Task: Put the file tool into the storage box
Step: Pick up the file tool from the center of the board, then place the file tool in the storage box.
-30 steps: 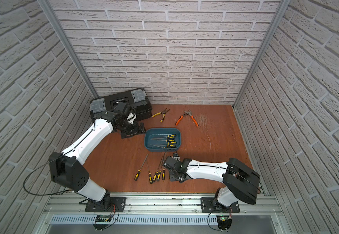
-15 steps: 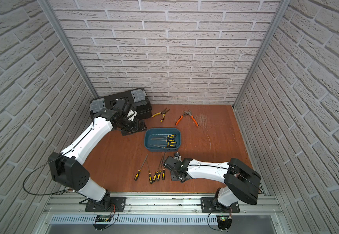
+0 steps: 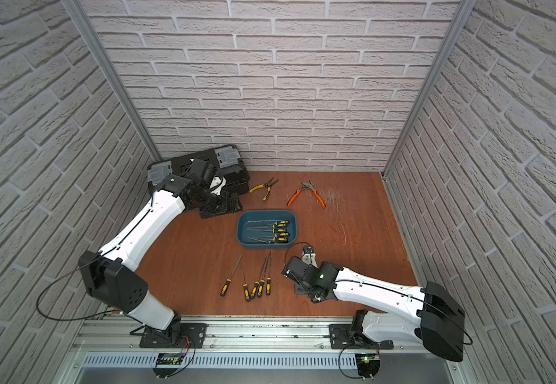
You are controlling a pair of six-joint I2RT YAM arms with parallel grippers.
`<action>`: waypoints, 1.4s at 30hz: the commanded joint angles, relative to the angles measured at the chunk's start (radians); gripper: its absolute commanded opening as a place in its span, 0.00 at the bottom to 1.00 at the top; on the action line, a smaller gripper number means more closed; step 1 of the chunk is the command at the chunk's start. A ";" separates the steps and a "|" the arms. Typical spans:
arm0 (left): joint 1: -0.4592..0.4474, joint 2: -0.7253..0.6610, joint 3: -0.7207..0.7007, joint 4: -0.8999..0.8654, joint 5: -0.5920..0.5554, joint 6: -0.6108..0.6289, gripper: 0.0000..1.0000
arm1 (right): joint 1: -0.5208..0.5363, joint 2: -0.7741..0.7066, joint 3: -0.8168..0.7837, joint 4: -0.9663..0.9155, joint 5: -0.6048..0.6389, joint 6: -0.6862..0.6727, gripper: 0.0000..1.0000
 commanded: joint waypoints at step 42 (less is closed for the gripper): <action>0.145 -0.045 0.046 -0.048 -0.057 -0.134 0.98 | -0.396 0.851 0.933 -0.100 -0.253 -1.469 0.10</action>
